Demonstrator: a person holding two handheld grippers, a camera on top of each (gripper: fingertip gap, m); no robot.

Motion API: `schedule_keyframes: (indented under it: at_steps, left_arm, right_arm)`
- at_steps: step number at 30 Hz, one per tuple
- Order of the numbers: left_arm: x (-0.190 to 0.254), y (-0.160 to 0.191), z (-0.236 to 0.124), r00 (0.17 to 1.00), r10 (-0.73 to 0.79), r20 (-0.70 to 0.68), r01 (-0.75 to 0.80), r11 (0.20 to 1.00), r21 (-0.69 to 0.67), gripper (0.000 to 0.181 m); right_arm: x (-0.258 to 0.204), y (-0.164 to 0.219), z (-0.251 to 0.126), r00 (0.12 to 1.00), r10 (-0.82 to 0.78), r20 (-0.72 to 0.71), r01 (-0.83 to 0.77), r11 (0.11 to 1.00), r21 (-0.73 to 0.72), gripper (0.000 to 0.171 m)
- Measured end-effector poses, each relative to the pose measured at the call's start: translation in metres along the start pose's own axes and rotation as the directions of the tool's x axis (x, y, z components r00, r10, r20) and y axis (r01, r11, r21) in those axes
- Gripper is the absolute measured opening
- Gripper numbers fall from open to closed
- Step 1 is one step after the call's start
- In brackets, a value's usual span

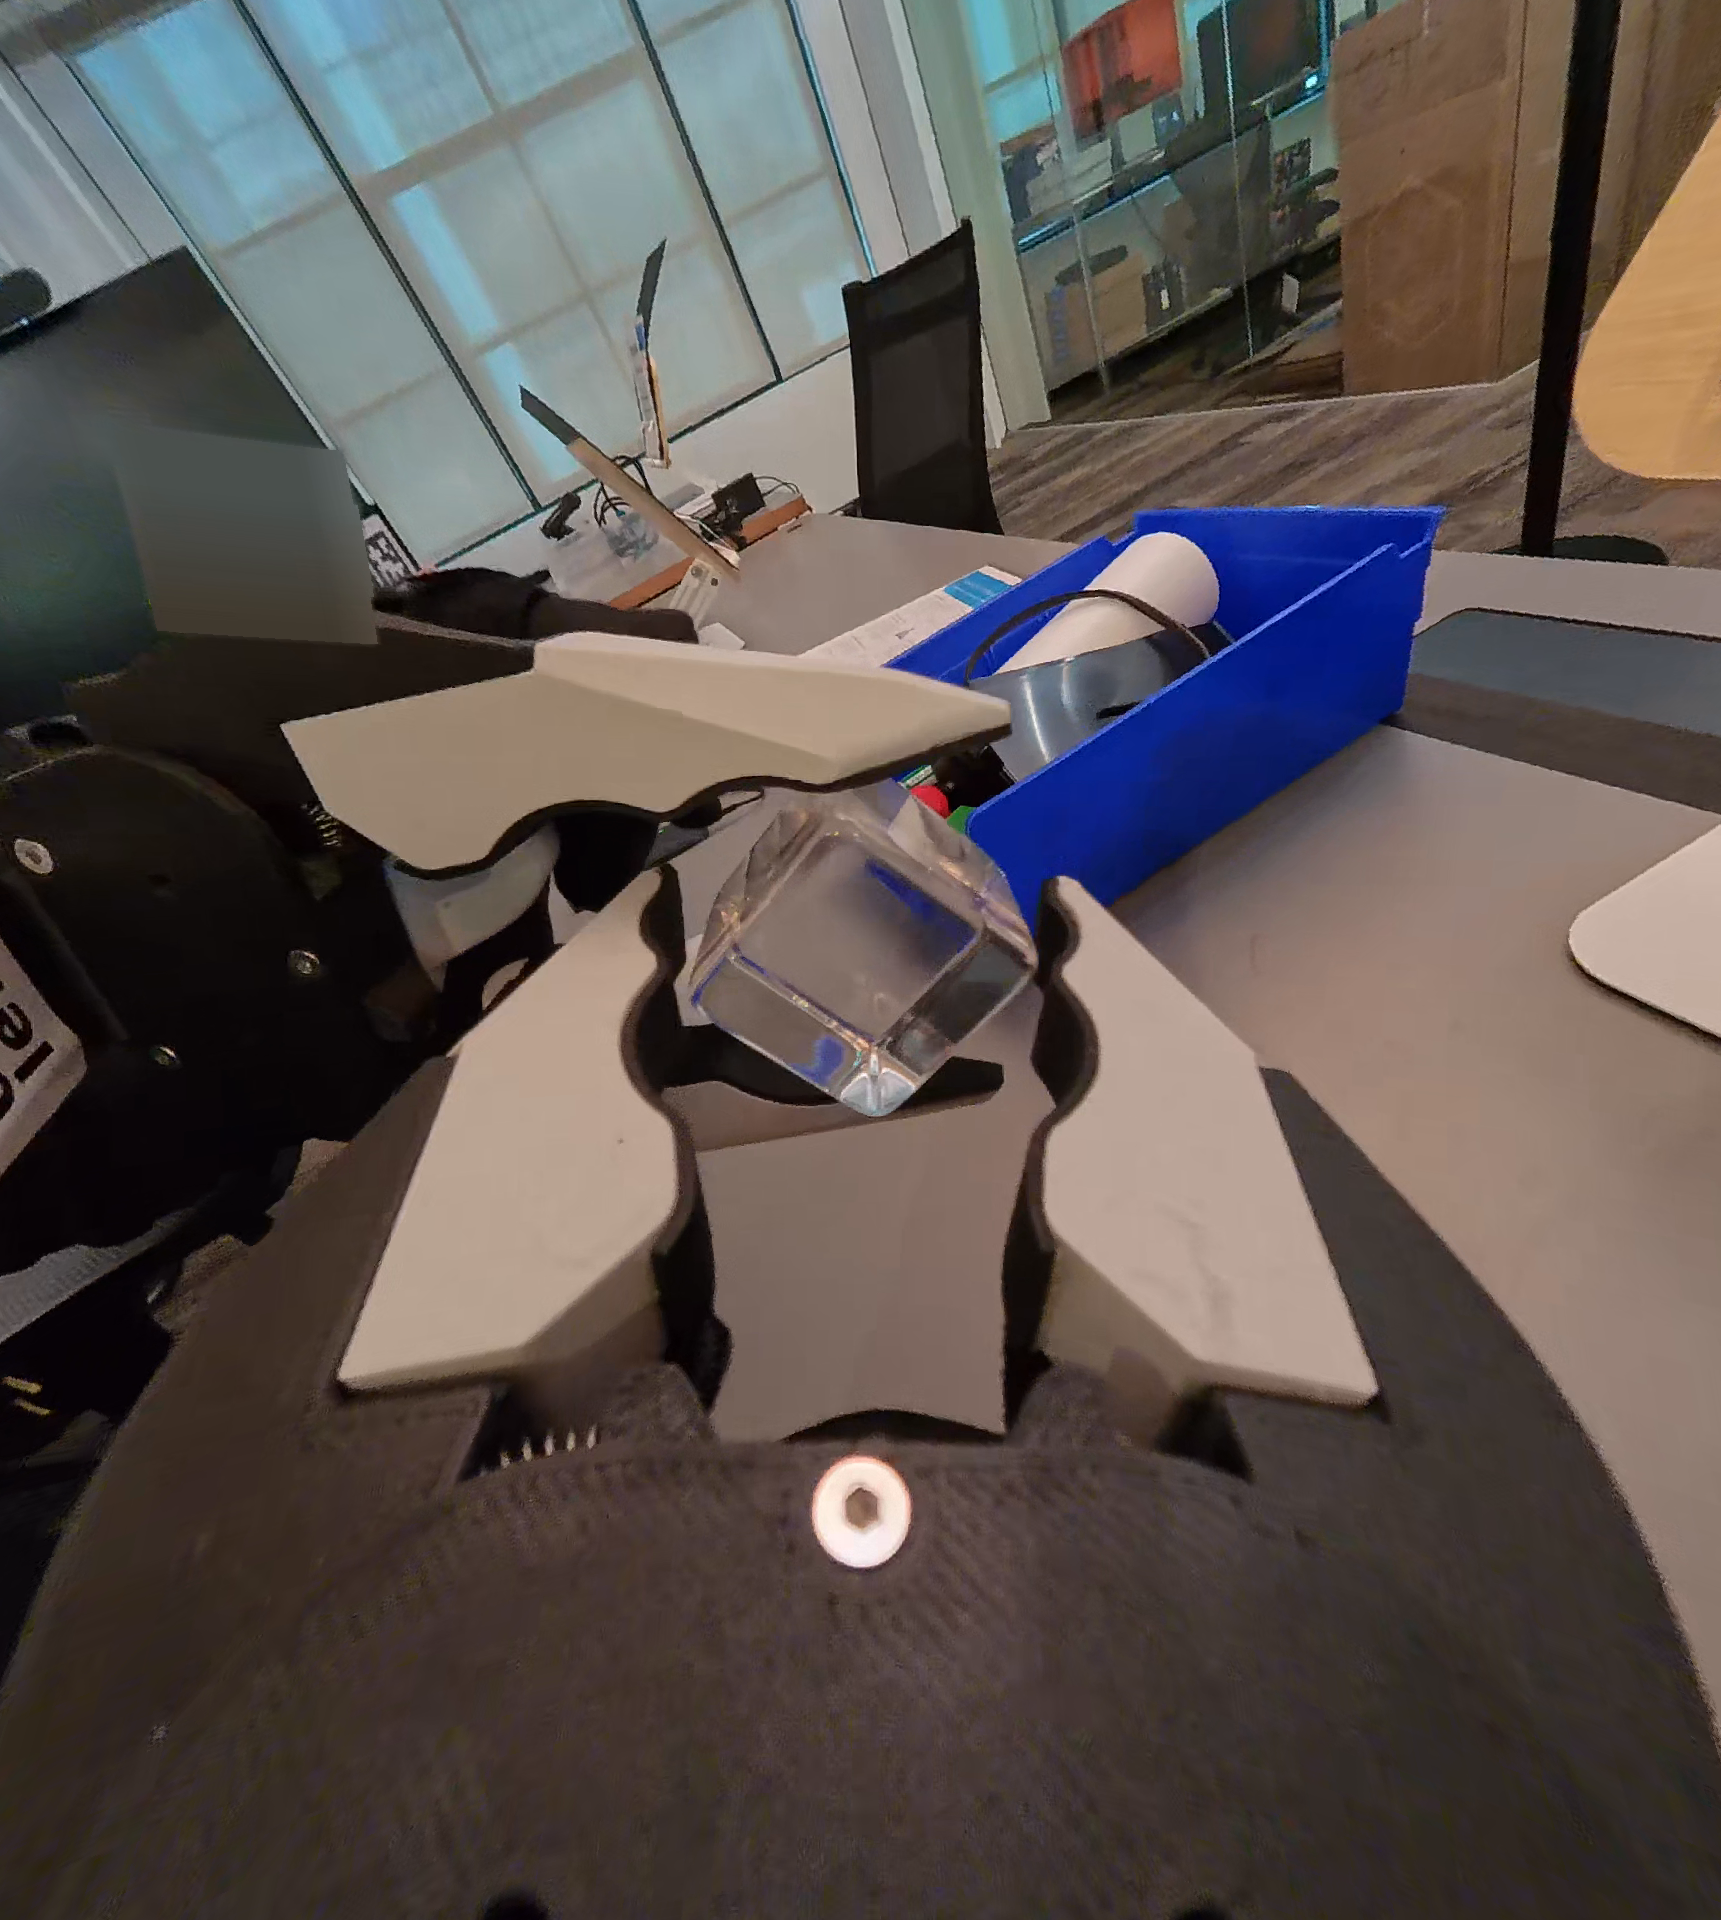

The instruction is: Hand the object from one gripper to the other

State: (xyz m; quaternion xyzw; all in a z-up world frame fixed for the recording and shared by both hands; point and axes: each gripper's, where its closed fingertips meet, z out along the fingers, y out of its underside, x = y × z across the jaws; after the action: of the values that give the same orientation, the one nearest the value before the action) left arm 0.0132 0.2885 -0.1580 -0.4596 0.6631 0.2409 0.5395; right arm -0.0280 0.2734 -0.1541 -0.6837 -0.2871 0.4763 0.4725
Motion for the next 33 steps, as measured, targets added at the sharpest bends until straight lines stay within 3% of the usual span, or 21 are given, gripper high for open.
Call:
schedule_keyframes:
  at_steps: [2, 16, 20, 24, 33]
  left_arm:
    - [0.000, -0.001, 0.000, 1.000, 0.005, 0.000, -0.005, 1.000, 0.002, 0.060]
    - [-0.002, -0.004, 0.002, 0.999, -0.032, -0.016, 0.033, 0.999, 0.027, 0.060]
    - [-0.007, -0.006, -0.005, 0.990, -0.132, -0.045, 0.135, 0.987, 0.083, 0.080]
    - [-0.004, -0.011, -0.022, 0.969, -0.208, -0.136, 0.229, 0.959, 0.167, 0.083]
    - [0.016, -0.027, -0.044, 0.975, -0.151, -0.165, 0.188, 0.954, 0.235, 0.082]
  right_arm:
    - [0.000, -0.001, 0.000, 1.000, 0.008, 0.001, -0.008, 1.000, 0.013, 0.060]
    - [-0.001, -0.005, -0.003, 0.998, 0.030, 0.062, -0.032, 0.999, 0.043, 0.058]
    - [-0.006, -0.011, -0.012, 0.985, 0.046, 0.164, -0.057, 0.996, 0.062, 0.058]
    - [-0.016, -0.006, -0.024, 0.943, 0.028, 0.330, -0.019, 0.999, -0.030, 0.058]
    - [-0.028, 0.035, -0.051, 0.808, -0.025, 0.589, 0.258, 0.913, -0.316, 0.058]
